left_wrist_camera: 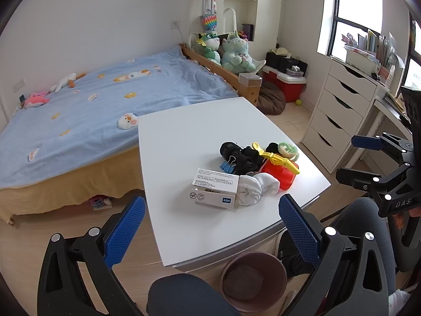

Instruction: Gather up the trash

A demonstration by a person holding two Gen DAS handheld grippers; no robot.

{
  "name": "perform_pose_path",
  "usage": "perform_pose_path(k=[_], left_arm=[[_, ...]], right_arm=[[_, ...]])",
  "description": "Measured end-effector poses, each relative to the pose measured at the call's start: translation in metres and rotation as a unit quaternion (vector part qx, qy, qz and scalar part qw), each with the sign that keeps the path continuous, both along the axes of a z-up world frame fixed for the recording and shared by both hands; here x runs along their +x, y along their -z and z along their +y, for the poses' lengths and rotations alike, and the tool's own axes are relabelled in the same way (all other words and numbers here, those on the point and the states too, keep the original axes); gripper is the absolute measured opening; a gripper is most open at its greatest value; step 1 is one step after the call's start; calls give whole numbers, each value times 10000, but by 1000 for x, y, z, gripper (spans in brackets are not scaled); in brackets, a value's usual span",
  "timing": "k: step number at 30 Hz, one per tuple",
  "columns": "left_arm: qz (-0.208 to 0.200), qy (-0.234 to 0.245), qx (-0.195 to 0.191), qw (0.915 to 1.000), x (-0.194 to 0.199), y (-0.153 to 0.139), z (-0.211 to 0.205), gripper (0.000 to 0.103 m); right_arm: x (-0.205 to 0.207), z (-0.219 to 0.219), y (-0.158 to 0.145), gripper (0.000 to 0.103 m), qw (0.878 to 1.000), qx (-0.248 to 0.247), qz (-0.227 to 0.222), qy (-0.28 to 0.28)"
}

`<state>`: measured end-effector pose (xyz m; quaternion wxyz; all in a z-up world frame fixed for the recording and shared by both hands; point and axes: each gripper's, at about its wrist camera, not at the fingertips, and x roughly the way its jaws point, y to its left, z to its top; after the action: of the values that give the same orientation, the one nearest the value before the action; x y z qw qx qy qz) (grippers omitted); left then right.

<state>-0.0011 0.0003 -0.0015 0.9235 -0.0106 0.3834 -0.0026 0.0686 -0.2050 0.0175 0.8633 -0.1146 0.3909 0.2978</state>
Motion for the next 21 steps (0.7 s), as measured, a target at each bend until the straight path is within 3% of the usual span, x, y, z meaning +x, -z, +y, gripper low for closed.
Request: perform_pose_path(k=[21], left_arm=[[-12,11,-117,9999,1,1,3,97]], right_arm=[[12,-9,-2,100,9992,189,294,173]])
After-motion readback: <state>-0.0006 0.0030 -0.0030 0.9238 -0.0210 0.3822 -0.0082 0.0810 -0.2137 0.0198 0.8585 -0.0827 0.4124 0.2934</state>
